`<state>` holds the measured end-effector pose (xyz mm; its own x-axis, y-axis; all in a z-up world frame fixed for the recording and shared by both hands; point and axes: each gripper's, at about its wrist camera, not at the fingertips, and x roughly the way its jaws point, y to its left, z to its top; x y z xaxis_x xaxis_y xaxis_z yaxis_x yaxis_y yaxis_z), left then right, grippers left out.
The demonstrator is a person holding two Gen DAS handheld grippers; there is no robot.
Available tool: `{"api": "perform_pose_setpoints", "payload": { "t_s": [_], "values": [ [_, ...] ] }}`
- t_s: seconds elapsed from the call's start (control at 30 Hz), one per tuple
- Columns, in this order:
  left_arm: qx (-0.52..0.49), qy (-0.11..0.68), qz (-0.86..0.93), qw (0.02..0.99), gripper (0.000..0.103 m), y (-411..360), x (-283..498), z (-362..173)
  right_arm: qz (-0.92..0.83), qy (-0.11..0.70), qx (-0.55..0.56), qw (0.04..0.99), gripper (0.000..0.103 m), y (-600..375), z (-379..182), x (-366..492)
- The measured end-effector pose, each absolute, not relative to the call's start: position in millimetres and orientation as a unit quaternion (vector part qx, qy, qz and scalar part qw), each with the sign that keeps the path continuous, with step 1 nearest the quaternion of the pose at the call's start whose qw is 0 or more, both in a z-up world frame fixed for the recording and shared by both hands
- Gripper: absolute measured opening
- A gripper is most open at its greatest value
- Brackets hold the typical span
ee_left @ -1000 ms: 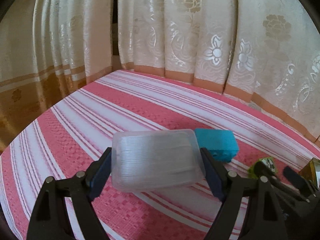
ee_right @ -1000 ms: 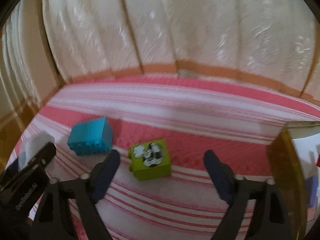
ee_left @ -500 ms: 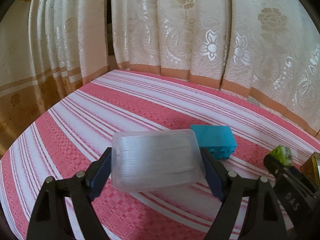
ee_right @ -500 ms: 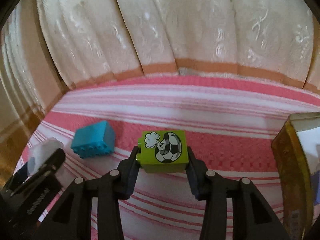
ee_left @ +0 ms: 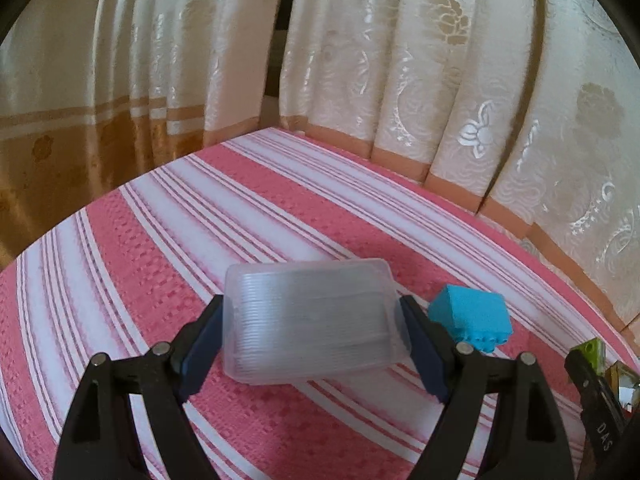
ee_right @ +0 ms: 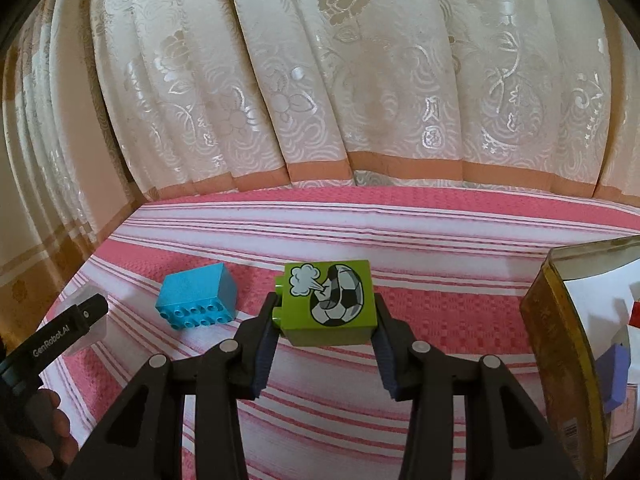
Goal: Organize rigid objects
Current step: 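Carry the clear box with left while right carries the green brick toward the tin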
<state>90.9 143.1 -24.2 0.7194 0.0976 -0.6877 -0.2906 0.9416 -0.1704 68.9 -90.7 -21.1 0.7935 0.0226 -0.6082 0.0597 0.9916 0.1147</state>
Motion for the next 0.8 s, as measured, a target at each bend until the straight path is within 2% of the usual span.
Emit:
{"api": "perform_pose_setpoints", "payload": {
  "t_s": [0.47,0.8],
  "values": [
    [-0.067,0.337,0.064,0.937,0.084,107,87,-18,-0.044,0.272,0.008,0.961,0.046,-82,-9,52],
    [-0.075,0.339,0.062,0.936,0.084,109,87,-19,-0.052,0.263,-0.001,0.963,0.046,-84,-7,46]
  ]
}}
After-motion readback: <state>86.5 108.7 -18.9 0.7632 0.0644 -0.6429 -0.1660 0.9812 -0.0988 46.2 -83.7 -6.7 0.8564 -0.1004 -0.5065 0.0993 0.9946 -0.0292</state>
